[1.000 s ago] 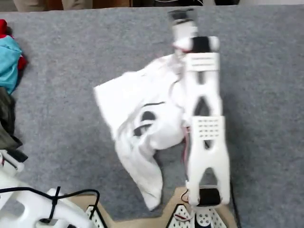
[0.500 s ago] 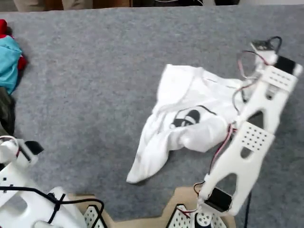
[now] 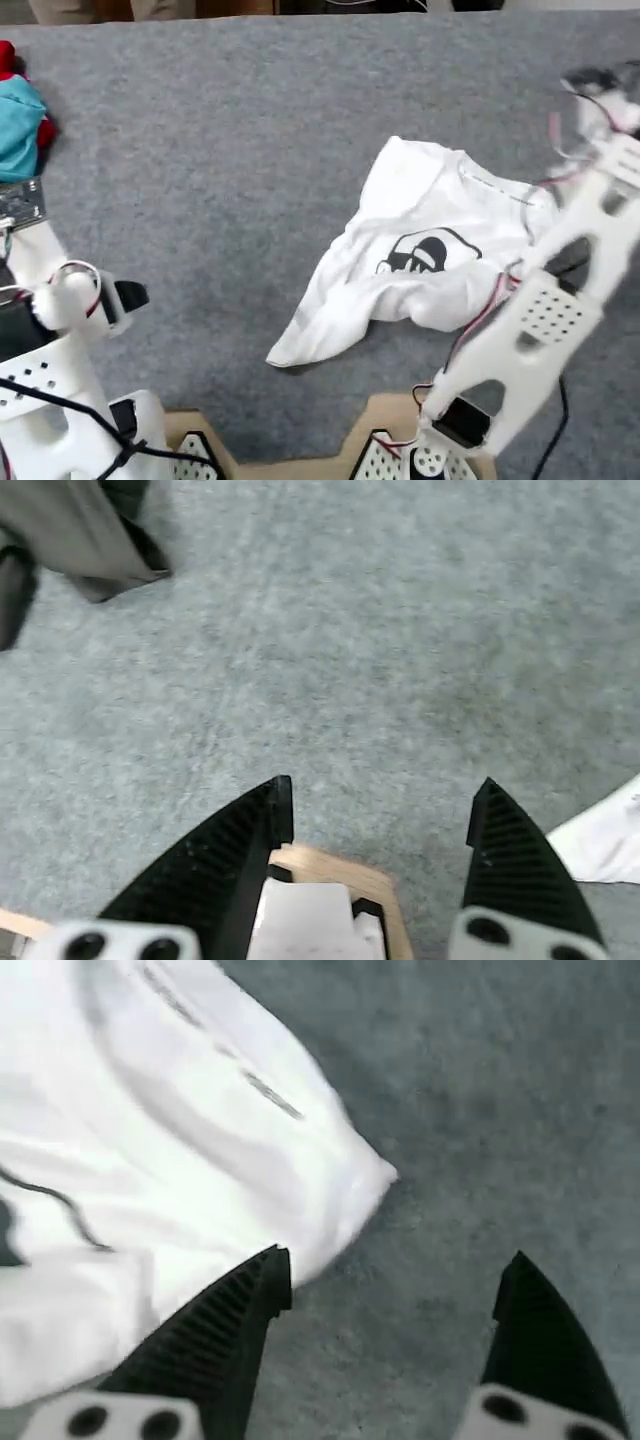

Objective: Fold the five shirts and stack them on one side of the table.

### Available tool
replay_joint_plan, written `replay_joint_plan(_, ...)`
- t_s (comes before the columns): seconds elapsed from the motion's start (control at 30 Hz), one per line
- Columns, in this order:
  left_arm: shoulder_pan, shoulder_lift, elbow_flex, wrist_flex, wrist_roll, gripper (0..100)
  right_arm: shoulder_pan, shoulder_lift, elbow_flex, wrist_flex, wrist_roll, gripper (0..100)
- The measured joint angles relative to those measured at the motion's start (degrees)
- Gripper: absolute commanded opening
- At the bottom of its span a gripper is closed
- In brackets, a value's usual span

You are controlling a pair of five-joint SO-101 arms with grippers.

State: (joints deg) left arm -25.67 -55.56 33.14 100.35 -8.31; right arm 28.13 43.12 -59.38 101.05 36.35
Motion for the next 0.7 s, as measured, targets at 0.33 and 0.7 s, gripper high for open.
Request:
replay_joint_plan(0.33,7.3,0.0,0.0,0.0,3.3,29,-29.3,1.3,3.4,-9.5,-17.2,24.6)
replay_joint_plan(0.7,7.4,0.0,0.0,0.0,3.3,29,-30.2,9.2,0.2,-13.5,-31.2,24.6)
